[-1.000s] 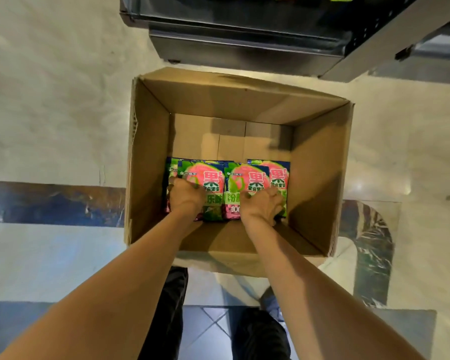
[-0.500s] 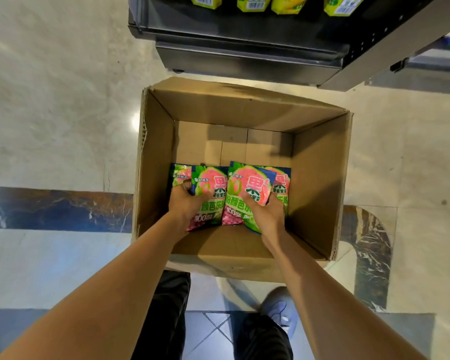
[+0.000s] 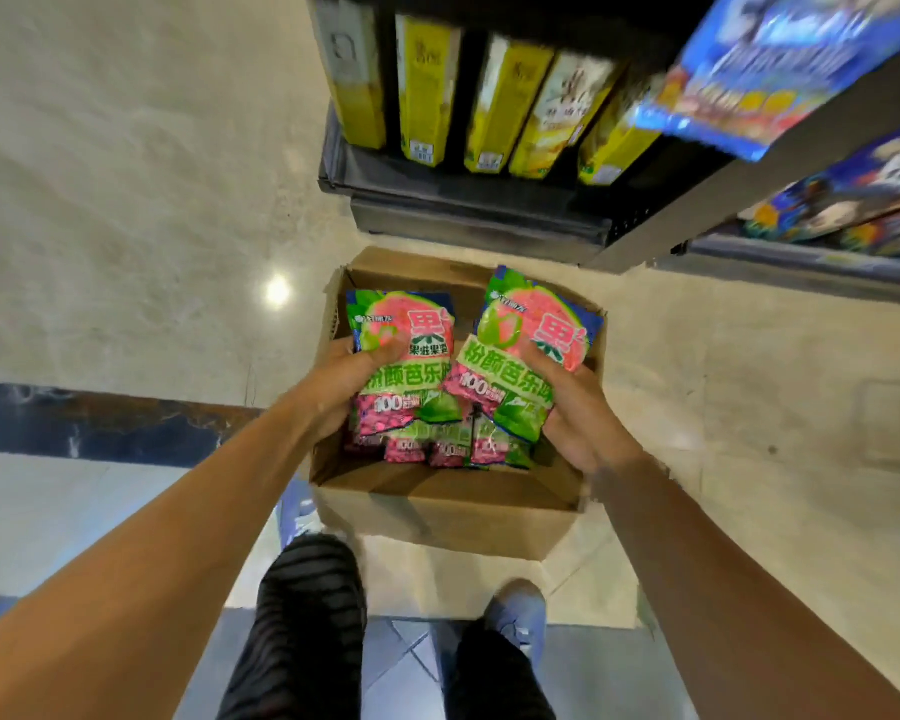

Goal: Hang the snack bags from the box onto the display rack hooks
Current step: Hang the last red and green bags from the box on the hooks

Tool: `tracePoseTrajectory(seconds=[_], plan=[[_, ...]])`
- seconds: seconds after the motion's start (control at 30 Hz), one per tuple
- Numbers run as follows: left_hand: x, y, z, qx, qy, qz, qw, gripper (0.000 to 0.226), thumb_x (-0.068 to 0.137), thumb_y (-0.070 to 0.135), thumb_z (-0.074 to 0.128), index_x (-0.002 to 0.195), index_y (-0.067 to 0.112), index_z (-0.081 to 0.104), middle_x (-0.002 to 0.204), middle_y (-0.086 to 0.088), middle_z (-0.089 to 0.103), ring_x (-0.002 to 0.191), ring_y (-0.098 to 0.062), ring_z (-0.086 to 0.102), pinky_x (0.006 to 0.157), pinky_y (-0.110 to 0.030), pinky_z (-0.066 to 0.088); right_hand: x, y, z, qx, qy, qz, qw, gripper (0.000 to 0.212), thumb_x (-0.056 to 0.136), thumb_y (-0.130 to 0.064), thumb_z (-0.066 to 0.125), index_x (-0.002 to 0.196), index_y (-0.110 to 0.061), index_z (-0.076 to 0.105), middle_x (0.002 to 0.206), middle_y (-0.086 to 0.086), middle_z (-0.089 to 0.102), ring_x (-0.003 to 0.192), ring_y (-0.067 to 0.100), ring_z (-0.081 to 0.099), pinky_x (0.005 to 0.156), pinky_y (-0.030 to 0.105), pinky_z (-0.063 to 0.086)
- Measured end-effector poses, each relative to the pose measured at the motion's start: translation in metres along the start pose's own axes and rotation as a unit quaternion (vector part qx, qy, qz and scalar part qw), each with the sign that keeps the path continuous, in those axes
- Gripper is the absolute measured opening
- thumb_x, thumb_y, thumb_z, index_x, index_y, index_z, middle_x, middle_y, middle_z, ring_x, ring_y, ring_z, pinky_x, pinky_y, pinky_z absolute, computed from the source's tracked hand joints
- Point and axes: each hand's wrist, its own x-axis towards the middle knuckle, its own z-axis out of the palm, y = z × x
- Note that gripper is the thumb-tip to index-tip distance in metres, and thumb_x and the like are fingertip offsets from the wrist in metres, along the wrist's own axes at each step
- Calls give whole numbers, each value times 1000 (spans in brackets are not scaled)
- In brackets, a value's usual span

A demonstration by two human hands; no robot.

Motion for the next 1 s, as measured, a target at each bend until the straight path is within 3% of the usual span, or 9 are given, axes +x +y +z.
tracePoseTrajectory(seconds=[0.1, 0.17, 0.27, 0.33, 0.43, 0.6, 0.7, 0.77, 1.0], plan=[[-46, 54, 7, -48, -4, 54, 997, 23, 87, 20, 62, 106, 8, 60, 79, -2, 75, 69, -16, 72, 57, -28, 57, -37, -60, 24, -17, -5, -26, 1000, 64, 55, -37, 82, 112, -15, 63, 113, 11, 69, 108, 29, 63, 99, 51, 45], [-77, 91, 11, -60, -2, 83, 995, 25, 85, 22, 64, 105, 7, 63, 80, -3, 75, 70, -16, 72, 57, -26, 57, -59, -98, 38, -37, -4, -39, 999, 96, 40, -50, 90, 123, -16, 57, 119, 7, 66, 113, 27, 60, 100, 50, 44], [-126, 147, 16, -63, -8, 130, 989, 22, 85, 24, 63, 101, 9, 66, 82, -4, 75, 71, -16, 72, 61, -27, 58, -93, -155, 57, -39, -41, -68, 996, 112, 34, -56, 91, 133, -22, 49, 131, 3, 58, 125, 26, 50, 104, 52, 40], [-161, 184, 18, -70, -5, 166, 984, 17, 87, 21, 61, 98, 9, 66, 84, -4, 75, 68, -15, 72, 63, -27, 59, -135, -197, 79, -24, -64, -90, 994, 89, 48, -43, 90, 126, -15, 56, 120, 8, 65, 113, 28, 60, 98, 51, 47], [-220, 232, 20, -78, -6, 214, 974, 13, 88, 19, 59, 94, 10, 66, 82, -3, 75, 67, -15, 72, 62, -27, 59, -191, -248, 101, -14, -129, -124, 984, 51, 71, -25, 70, 118, -8, 62, 110, 15, 69, 100, 28, 67, 87, 49, 54], [-317, 290, 22, -79, -14, 281, 956, 20, 87, 22, 60, 102, 9, 64, 92, -10, 74, 74, -21, 72, 61, -28, 59, -279, -312, 130, -43, -178, -191, 964, 52, 67, -26, 74, 115, -10, 64, 108, 14, 70, 99, 28, 68, 86, 44, 55], [-372, 311, 25, -77, -26, 319, 944, 24, 85, 24, 60, 101, 8, 65, 92, -11, 75, 77, -22, 73, 61, -27, 58, -323, -338, 142, -53, -202, -220, 953, 81, 45, -35, 92, 116, -6, 64, 109, 18, 69, 99, 33, 67, 81, 44, 57], [-405, 323, 27, -78, -30, 346, 934, 29, 79, 26, 61, 101, 8, 65, 92, -12, 74, 78, -24, 73, 61, -28, 58, -351, -354, 149, -64, -225, -236, 943, 88, 36, -37, 95, 112, -3, 66, 108, 21, 69, 97, 35, 67, 79, 43, 57], [-504, 366, 20, -69, -17, 414, 908, 38, 74, 28, 62, 101, 2, 66, 92, -17, 73, 78, -28, 72, 65, -31, 58, -441, -401, 181, -66, -272, -286, 917, 51, 61, -19, 75, 107, 2, 66, 96, 22, 71, 77, 29, 72, 66, 38, 59]])
